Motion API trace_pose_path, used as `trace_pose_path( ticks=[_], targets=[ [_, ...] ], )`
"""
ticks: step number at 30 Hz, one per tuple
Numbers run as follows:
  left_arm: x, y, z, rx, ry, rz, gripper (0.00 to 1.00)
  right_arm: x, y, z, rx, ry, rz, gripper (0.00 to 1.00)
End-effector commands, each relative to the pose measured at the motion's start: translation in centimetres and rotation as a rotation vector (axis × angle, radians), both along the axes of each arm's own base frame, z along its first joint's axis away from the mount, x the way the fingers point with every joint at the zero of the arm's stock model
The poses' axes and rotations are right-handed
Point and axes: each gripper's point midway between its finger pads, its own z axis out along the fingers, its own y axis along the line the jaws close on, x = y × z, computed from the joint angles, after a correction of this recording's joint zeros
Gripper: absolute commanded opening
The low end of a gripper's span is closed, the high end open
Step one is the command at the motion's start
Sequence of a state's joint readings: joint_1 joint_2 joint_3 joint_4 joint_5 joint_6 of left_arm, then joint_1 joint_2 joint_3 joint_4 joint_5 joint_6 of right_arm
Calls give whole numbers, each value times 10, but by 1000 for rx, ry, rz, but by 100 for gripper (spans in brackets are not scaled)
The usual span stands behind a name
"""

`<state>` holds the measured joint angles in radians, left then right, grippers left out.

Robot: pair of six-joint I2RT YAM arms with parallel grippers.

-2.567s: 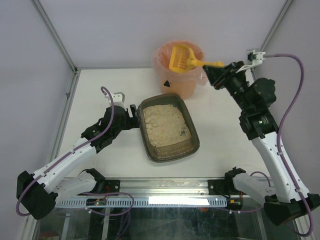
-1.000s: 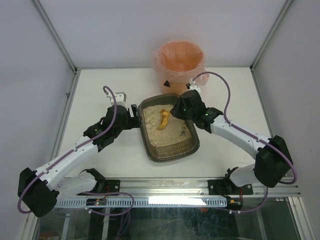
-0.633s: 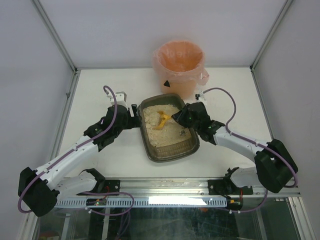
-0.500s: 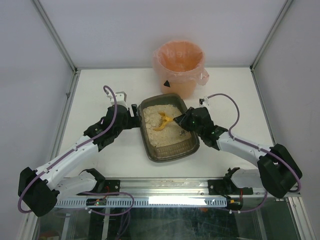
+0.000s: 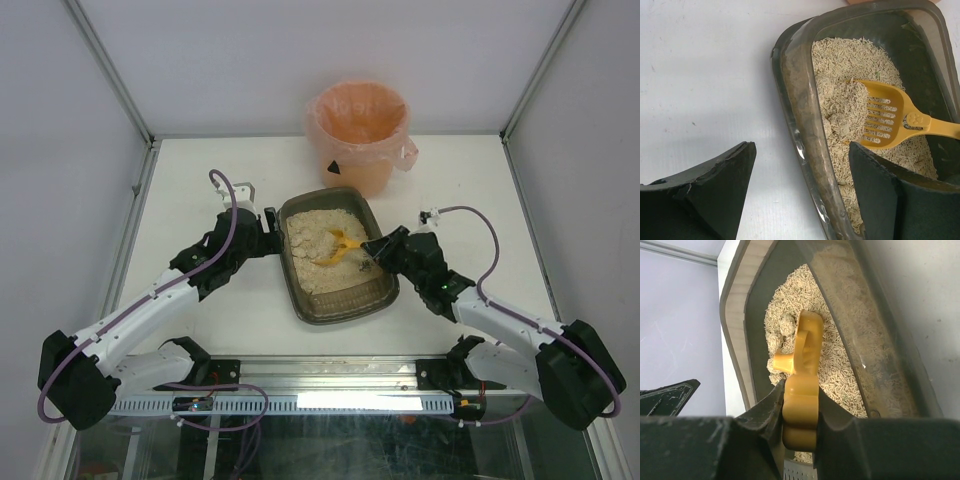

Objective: Clean the litter box

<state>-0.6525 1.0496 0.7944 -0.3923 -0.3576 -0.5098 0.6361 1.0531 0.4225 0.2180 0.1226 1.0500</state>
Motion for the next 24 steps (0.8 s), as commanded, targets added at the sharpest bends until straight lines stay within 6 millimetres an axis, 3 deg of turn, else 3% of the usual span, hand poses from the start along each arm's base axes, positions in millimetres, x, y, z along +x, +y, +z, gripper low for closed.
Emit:
trace_pose_path(
  ticks=[1,8,15,19,24],
  targets=[
    [10,-8,27,-63,-70,-5,77,12,2,14,11,-28,-21,0],
    [11,-8,29,-61,-74,-5,78,18,11,-5,-17,28,-16,0],
    [12,-9,29,-57,-72,-5,78,17,41,-24,6,48,27,0],
    [12,-9,28,-55,-71,-7,78,16,49,-25,25,43,40,0],
    [11,-7,28,-54,-74,-2,78,16,34,-8,39,-11,-5,0]
  ],
)
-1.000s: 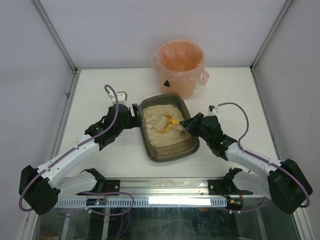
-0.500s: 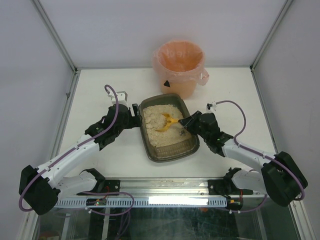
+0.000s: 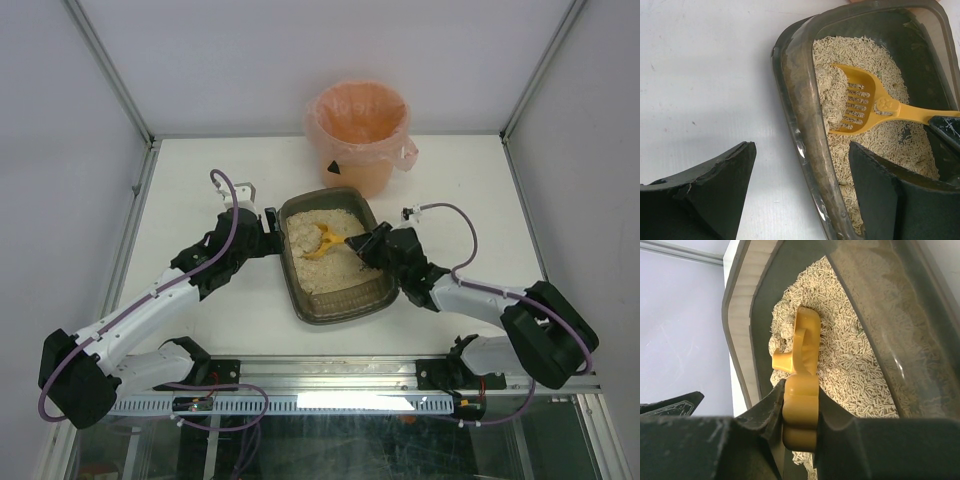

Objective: Clean the litter box

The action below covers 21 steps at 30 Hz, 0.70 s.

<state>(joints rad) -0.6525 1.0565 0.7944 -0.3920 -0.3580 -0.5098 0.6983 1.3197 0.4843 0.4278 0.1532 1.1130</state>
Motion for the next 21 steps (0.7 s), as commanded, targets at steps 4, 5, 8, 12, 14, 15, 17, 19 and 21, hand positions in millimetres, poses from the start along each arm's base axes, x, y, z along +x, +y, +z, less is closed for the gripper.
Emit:
trace_pose_path(
  ticks=[4,5,8,12,14,15,17,19,21],
  targets=[
    [11,-7,30,-56,-78,-4,78,-9,-18,29,37,-82,-40,0],
    [11,-8,29,-56,-76,-5,78,-10,-21,33,45,-93,-47,0],
    [12,-9,30,-58,-74,-9,78,-11,-28,43,84,-116,-59,0],
    [12,-9,31,-58,-78,-8,78,-13,-33,50,116,-147,-57,0],
    [12,-9,31,-59,-78,-10,78,-14,-35,50,133,-156,-55,0],
    [12,-9,31,-59,-78,-9,78,-14,-35,52,146,-164,-53,0],
    [12,-9,32,-61,-81,-10,78,-16,-37,55,165,-179,-48,0],
    [12,-9,33,-61,-81,-9,78,-19,-38,60,176,-201,-38,0],
    [13,-10,34,-62,-83,-10,78,-21,-40,67,187,-225,-29,0]
  ],
)
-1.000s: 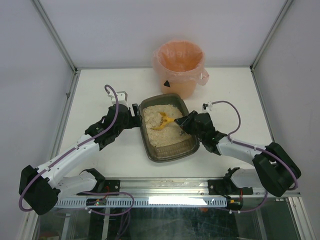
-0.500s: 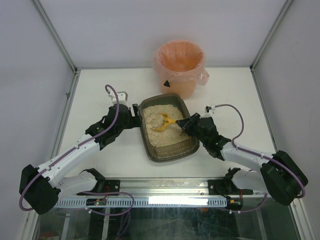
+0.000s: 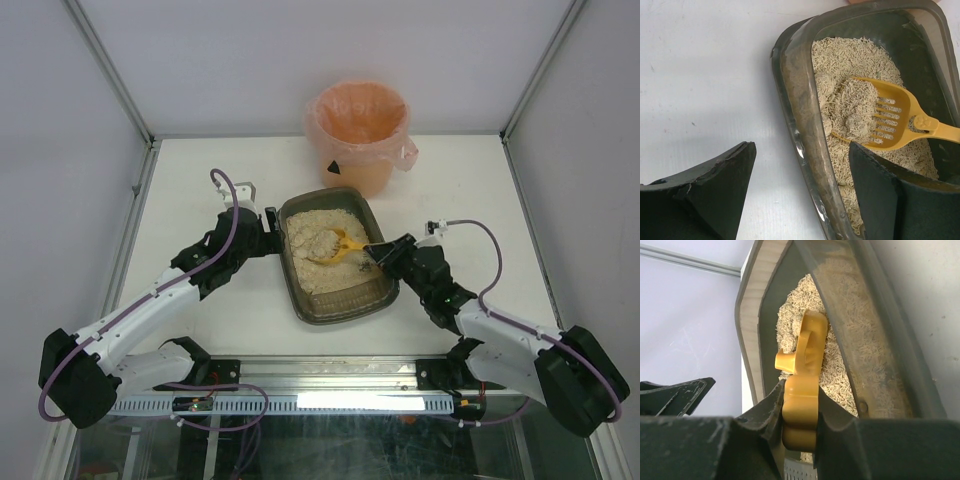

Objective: Clean the litter box

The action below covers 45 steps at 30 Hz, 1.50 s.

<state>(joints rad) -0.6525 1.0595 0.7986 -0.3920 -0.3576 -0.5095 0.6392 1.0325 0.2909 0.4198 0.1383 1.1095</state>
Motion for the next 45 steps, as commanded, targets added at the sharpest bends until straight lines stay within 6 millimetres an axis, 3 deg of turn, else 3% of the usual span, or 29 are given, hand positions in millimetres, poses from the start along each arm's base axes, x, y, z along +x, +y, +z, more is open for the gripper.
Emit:
trace_pose_path(
  ticks=[1,11,21,25,29,32,36,39,42,45],
  targets=[
    [12,-9,33,-60,-81,-10,78,3,3,61,131,-177,20,0],
    [12,-3,48,-69,-125,12,78,-6,-8,91,191,-255,69,0],
    [10,1,54,-74,-146,19,78,-5,-27,89,373,-242,127,0],
    [11,1,57,-77,-150,20,78,-11,-21,95,415,-253,192,0],
    [12,0,58,-74,-150,19,78,-3,-43,85,426,-220,104,0],
    [11,1,56,-76,-149,23,78,-9,-29,97,425,-249,195,0],
    [13,-1,56,-71,-144,17,78,-1,-53,78,451,-196,86,0],
    [13,0,55,-77,-145,23,78,-8,-41,86,461,-221,170,0],
    [14,-3,56,-75,-144,14,78,-3,-57,72,487,-183,87,0],
    [14,-2,54,-74,-142,16,78,-10,-39,86,470,-218,188,0]
  ],
)
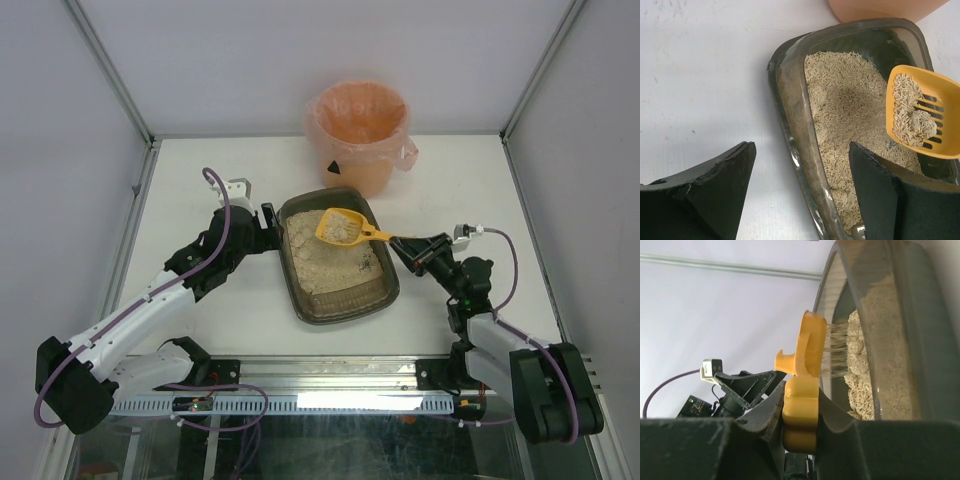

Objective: Clean the litter box

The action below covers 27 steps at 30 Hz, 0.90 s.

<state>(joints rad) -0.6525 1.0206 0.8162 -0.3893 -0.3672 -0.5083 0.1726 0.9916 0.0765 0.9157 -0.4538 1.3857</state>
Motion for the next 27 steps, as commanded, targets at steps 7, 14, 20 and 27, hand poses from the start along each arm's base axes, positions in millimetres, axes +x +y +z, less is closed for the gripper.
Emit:
trace_pose_path(
  ticks=[7,14,20,27],
  targets=[
    [13,-6,32,-49,-87,5,78,-6,14,38,17,-141,88,0],
    [13,-5,31,-47,-89,5,78,-7,16,38,9,-148,102,0],
    [13,-7,31,-45,-88,-3,78,-4,13,38,-7,-148,85,0],
    [13,-8,32,-46,-89,-9,78,-5,16,38,-24,-153,104,0]
  ],
)
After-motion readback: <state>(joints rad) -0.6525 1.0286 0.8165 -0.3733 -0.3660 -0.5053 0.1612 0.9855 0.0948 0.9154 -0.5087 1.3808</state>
